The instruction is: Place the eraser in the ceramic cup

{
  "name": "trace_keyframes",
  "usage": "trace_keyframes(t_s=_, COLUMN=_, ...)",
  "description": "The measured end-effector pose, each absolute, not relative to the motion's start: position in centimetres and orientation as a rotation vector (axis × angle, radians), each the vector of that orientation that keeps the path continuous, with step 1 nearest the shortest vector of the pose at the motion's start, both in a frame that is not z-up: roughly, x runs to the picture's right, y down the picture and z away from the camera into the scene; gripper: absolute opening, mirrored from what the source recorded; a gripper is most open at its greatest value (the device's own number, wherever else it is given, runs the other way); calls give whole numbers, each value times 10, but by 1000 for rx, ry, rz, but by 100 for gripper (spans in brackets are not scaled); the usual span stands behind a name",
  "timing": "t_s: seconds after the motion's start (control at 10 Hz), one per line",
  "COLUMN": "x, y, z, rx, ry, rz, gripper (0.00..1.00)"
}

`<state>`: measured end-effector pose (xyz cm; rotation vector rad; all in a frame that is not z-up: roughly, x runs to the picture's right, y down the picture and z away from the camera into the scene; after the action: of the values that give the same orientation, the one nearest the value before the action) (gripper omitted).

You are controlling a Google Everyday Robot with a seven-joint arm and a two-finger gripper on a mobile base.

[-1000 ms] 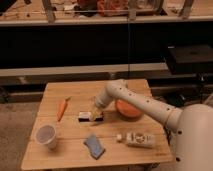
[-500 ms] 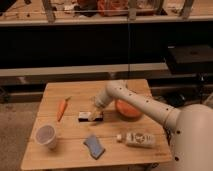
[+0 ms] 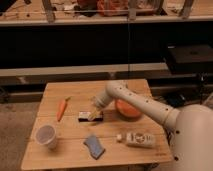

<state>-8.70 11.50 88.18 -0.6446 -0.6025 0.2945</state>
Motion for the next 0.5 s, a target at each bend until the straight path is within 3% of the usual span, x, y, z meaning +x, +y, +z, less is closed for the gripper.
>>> trace_keyframes(t_s=0.5, x=-90, y=115, z=884, rx=-657, ry=-609, rz=319, gripper=80)
